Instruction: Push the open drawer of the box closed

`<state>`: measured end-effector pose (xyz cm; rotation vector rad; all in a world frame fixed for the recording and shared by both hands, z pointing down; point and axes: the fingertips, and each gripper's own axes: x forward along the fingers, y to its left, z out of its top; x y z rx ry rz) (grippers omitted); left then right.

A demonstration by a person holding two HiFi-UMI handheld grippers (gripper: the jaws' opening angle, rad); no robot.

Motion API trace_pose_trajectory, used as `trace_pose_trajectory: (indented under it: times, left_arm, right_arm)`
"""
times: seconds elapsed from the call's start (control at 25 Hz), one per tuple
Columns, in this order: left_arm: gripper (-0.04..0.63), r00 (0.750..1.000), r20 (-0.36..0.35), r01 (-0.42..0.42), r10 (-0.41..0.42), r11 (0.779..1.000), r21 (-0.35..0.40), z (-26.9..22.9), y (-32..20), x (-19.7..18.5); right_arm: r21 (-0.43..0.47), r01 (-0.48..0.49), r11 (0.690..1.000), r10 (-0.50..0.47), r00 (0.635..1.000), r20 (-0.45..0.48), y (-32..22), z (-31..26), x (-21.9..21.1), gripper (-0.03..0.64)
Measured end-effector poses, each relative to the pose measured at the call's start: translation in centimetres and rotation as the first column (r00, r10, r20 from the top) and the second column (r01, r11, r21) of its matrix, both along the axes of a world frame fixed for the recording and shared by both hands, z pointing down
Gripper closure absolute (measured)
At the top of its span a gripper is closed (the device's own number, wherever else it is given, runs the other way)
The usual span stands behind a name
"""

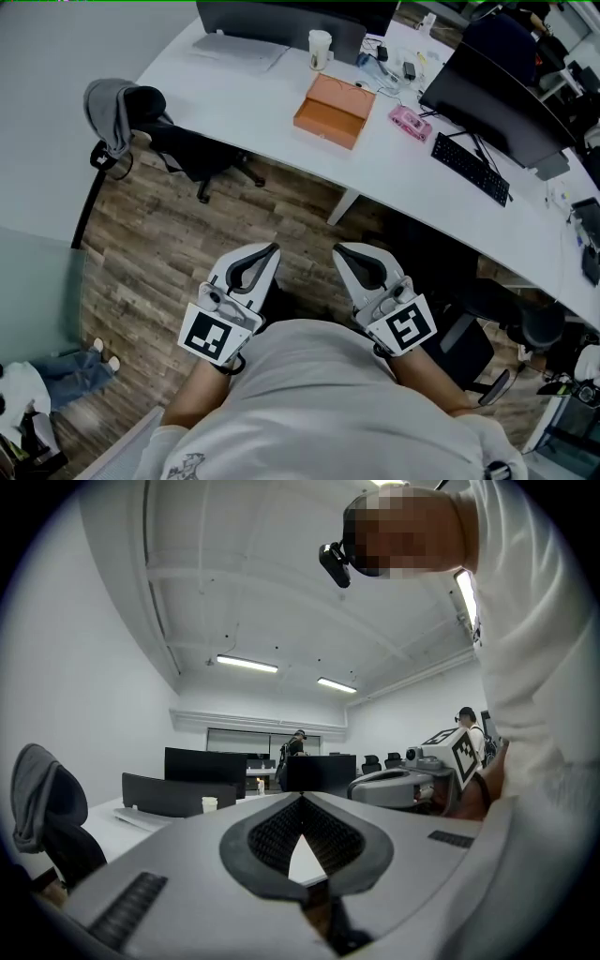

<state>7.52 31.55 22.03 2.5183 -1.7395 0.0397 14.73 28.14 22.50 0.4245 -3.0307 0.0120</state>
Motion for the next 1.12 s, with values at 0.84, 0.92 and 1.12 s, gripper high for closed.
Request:
trace_pose_trajectory:
  times: [0.84,0.92,1.12]
  left_arm:
    - [0.597,0.989,-0.012,-0.147,0.147,0.989,0.016,-0.4,-3.4,-15.4]
    - [0.597,0.986,-0.011,-0.165,0.166,0.986,0.013,-0.3,-3.9,-15.5]
    - [0.597,0.984,0.000,-0.181,0.181,0.984,0.002,0.2,-5.7,-15.8]
  right_arm:
    - [0.042,-0.176,0.983,0.178,0.983,-0.046,-4.8,0.1,-13.6,0.615]
    - [0.026,-0.191,0.981,0.193,0.980,-0.052,-5.2,0.4,-13.7,0.615]
    - [0.028,-0.214,0.976,0.215,0.976,-0.045,-7.1,1.4,-13.7,0.615]
